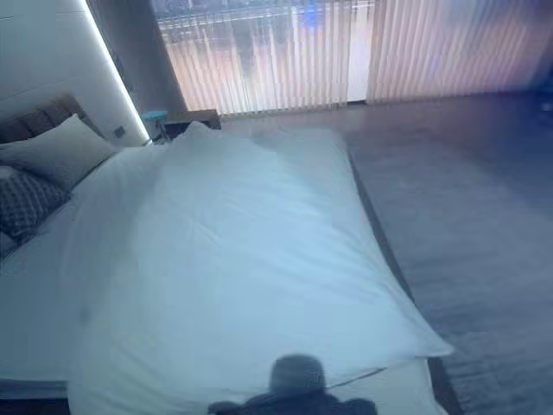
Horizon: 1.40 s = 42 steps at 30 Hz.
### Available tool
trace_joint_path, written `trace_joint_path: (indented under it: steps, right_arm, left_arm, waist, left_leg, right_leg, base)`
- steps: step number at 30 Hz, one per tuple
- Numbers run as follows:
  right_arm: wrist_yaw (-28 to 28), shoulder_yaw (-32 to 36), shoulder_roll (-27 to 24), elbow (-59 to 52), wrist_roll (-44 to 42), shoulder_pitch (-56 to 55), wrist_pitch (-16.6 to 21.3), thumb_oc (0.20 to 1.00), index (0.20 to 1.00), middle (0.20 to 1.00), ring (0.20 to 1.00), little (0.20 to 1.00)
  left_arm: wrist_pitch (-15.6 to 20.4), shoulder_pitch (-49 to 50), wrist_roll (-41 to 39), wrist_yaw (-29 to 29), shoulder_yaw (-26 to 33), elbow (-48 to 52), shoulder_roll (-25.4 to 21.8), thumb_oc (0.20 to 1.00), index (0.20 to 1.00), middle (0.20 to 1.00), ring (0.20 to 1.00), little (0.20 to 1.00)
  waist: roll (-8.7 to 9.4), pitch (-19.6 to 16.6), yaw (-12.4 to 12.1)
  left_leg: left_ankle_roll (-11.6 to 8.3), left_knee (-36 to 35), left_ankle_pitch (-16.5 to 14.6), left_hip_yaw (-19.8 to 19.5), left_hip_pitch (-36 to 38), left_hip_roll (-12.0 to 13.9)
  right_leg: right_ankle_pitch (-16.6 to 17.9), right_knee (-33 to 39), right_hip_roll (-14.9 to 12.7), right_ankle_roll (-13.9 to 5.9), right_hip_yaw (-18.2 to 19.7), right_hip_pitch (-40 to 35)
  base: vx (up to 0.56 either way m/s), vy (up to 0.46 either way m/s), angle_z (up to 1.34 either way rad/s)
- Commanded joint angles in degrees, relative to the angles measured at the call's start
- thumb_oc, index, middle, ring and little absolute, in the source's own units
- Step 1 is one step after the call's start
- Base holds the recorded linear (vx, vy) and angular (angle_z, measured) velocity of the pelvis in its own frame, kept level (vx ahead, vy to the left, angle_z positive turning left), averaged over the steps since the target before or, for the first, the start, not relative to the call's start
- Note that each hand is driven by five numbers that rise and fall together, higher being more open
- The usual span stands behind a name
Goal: Make the bed
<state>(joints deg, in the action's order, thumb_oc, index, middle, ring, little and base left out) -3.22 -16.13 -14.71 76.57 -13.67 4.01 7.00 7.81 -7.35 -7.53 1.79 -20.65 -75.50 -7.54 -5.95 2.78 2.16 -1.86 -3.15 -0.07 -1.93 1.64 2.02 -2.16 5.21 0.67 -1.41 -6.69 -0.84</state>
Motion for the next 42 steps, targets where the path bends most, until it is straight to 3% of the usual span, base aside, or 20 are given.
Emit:
trace_joint_path:
  steps: [1,8,10,13,14,18,20,23,24,29,42]
  right_arm:
    - [0.2,0.0,1.5,2.3,-0.9,1.6,0.3,1.0,1.0,1.0,1.0,1.0]
    - [0.5,0.4,0.6,0.7,-2.4,1.7,1.0,1.0,1.0,1.0,1.0,1.0]
    - [1.5,-0.2,0.0,-0.5,-3.6,3.9,1.5,1.0,1.0,1.0,1.0,1.0]
    - [2.3,-0.7,-0.5,-1.7,-4.2,5.8,1.7,1.0,1.0,1.0,1.0,1.0]
    - [3.3,-1.2,-0.8,-3.3,-5.1,7.8,2.0,1.0,1.0,1.0,1.0,1.0]
    - [4.1,-1.3,-1.1,-5.5,-7.4,9.9,2.5,1.0,1.0,1.0,1.0,1.0]
    - [6.1,-1.5,-1.5,-11.0,-11.3,12.0,3.9,1.0,1.0,1.0,1.0,1.0]
    - [6.1,-1.5,-1.4,-11.0,-11.3,12.0,3.9,1.0,1.0,1.0,1.0,1.0]
    - [7.7,-1.0,-1.4,-15.0,-13.5,13.5,4.9,1.0,1.0,1.0,1.0,1.0]
    - [8.6,-1.9,-1.3,-17.3,-14.2,14.6,5.4,1.0,1.0,1.0,1.0,1.0]
    - [8.3,-3.8,-1.3,-21.2,-15.6,14.9,5.8,1.0,1.0,1.0,1.0,1.0]
  left_arm:
    - [0.5,-2.9,-3.3,0.3,3.4,-4.0,-0.1,1.0,1.0,1.0,1.0,1.0]
    - [0.5,-3.5,-10.9,0.1,7.4,-4.3,0.0,1.0,1.0,1.0,1.0,1.0]
    - [0.9,-5.6,-18.6,-1.1,9.3,-3.7,0.5,1.0,1.0,1.0,1.0,1.0]
    - [1.0,-7.5,-22.3,-1.0,9.7,-3.2,0.9,1.0,1.0,1.0,1.0,1.0]
    - [1.5,-10.1,-25.0,-2.1,9.8,-2.8,1.0,1.0,1.0,1.0,1.0,1.0]
    - [2.0,-12.7,-29.9,-3.2,10.6,-1.6,1.3,1.0,1.0,1.0,1.0,1.0]
    - [3.8,-17.5,-38.7,-5.7,13.0,1.6,1.7,1.0,1.0,1.0,1.0,1.0]
    - [3.8,-17.6,-38.7,-5.7,13.0,1.6,1.7,1.0,1.0,1.0,1.0,1.0]
    - [5.5,-21.1,-45.7,-7.5,16.6,4.0,1.6,1.0,1.0,1.0,1.0,1.0]
    - [6.2,-23.5,-49.6,-8.8,19.3,4.5,0.8,1.0,1.0,1.0,1.0,1.0]
    - [9.9,-32.6,-59.0,-11.9,23.0,9.2,-0.9,1.0,1.0,1.0,1.0,1.0]
  waist:
    - [6.24,-1.4,-0.8]
    - [6.88,1.8,-0.9]
    - [7.04,5.8,-0.7]
    - [7.38,7.6,-0.5]
    - [7.99,10.3,-0.2]
    - [8.42,12.5,0.0]
    - [8.98,15.8,0.7]
    - [8.97,15.4,0.8]
    - [9.89,17.0,1.3]
    - [10.56,17.3,1.5]
    - [11.95,17.9,3.3]
  left_leg:
    - [1.43,1.4,-1.8,-1.1,0.2,-3.8]
    - [1.35,4.2,-2.1,-0.9,-3.6,-4.2]
    - [1.59,6.0,-1.9,-0.5,-7.4,-4.4]
    - [1.52,7.7,-1.8,0.0,-10.9,-4.7]
    - [1.37,10.3,-1.7,0.5,-14.2,-4.9]
    - [1.4,13.7,-2.1,0.8,-18.6,-5.6]
    - [0.77,21.0,-3.2,1.5,-27.1,-6.3]
    - [0.78,21.1,-3.1,1.5,-27.6,-6.4]
    - [0.41,27.2,-4.8,2.2,-34.3,-5.8]
    - [0.52,31.2,-6.2,2.2,-38.4,-5.4]
    - [-0.5,31.1,-5.6,2.4,-41.0,-4.5]
  right_leg:
    - [2.5,-1.6,-4.7,-3.88,2.9,-0.9]
    - [2.4,-3.5,-4.4,-3.62,3.0,2.8]
    - [2.5,-8.2,-4.0,-3.71,3.4,8.7]
    - [2.3,-10.4,-4.0,-3.82,3.5,12.2]
    - [2.5,-12.7,-4.0,-3.92,3.4,15.4]
    - [2.4,-15.9,-4.2,-4.1,3.5,19.8]
    - [1.4,-23.1,-5.2,-4.56,3.6,27.7]
    - [1.5,-23.3,-5.2,-4.57,3.6,28.2]
    - [0.4,-29.2,-6.1,-4.74,3.6,34.6]
    - [-0.5,-32.5,-6.0,-4.59,3.9,38.5]
    - [-0.3,-31.5,-5.8,-4.4,3.1,40.4]
  base:
    - [0.0,-0.072,0.0]
    - [-0.07,-0.012,-0.01]
    - [-0.26,0.016,-0.06]
    - [-0.23,0.022,-0.16]
    - [-0.23,0.017,-0.17]
    - [-0.2,0.034,0.01]
    - [-0.25,0.054,0.06]
    - [-0.09,0.021,0.13]
    - [-0.16,0.045,0.08]
    - [-0.07,0.019,-0.04]
    - [-0.01,0.003,-0.01]
